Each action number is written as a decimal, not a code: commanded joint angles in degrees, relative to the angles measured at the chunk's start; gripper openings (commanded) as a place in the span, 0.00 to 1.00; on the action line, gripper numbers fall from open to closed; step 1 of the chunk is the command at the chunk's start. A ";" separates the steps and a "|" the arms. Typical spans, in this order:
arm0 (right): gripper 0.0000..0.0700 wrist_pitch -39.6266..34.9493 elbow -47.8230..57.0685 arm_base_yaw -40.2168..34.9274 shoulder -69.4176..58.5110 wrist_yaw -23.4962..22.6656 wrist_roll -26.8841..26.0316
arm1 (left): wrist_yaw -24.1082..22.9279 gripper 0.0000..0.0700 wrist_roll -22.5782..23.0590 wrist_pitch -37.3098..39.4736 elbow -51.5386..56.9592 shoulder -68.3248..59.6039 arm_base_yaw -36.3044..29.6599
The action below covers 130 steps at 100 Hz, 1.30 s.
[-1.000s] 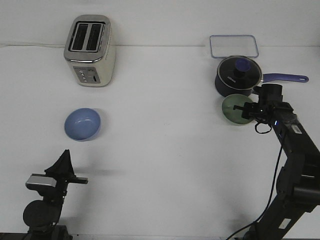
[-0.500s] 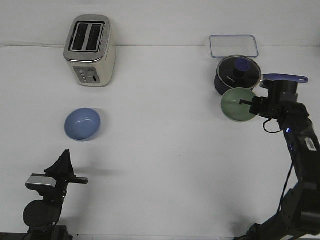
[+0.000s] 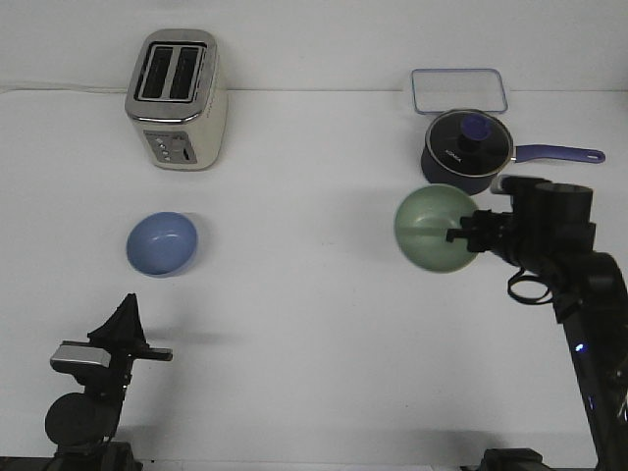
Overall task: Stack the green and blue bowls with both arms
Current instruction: 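Lift the green bowl and carry it toward the table center, nearer the robot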
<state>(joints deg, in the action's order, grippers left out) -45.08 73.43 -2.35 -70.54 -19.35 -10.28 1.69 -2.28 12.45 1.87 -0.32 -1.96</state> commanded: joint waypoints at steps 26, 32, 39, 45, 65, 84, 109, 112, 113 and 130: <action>0.00 4.20 -12.72 -19.23 2.95 3.52 -5.05 | 0.09 0.02 -0.15 0.70 -1.07 0.07 0.02; 0.00 6.84 -14.99 -22.75 2.69 5.46 -6.32 | 0.09 0.02 -0.15 0.66 -1.07 0.07 0.02; 0.00 9.84 -17.44 -26.40 2.12 6.51 -8.24 | 0.09 0.02 -0.15 0.68 -1.07 0.07 0.02; 0.00 11.26 -18.99 -28.61 1.57 7.41 -9.53 | 0.09 0.02 -0.15 0.70 -1.07 0.07 0.02; 0.00 14.32 -20.90 -33.68 -2.62 7.85 -10.97 | 0.09 0.02 -0.57 0.68 -1.07 0.07 0.02; 0.00 16.55 -20.90 -36.37 -7.82 7.85 -10.99 | 0.04 0.02 -0.52 0.61 -1.07 0.07 0.02; 0.00 18.80 -20.90 -37.51 -13.22 8.17 -10.95 | 0.04 0.02 -0.52 0.61 -1.07 0.07 0.02; 0.00 18.82 -20.90 -37.53 -13.59 8.63 -10.93 | 0.04 0.02 -0.52 0.59 -1.07 0.07 0.02; 0.00 18.88 -20.90 -37.55 -13.70 8.76 -10.93 | 0.04 0.02 -0.52 0.59 -1.07 0.07 0.02; 0.25 19.30 -20.90 -37.62 -14.32 8.87 -10.69 | 0.04 0.02 -0.55 0.66 -1.07 0.07 0.02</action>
<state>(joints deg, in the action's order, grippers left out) -26.61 52.03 -39.35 -83.90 -10.48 -20.49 1.69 -2.50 12.45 1.87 -0.32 -1.96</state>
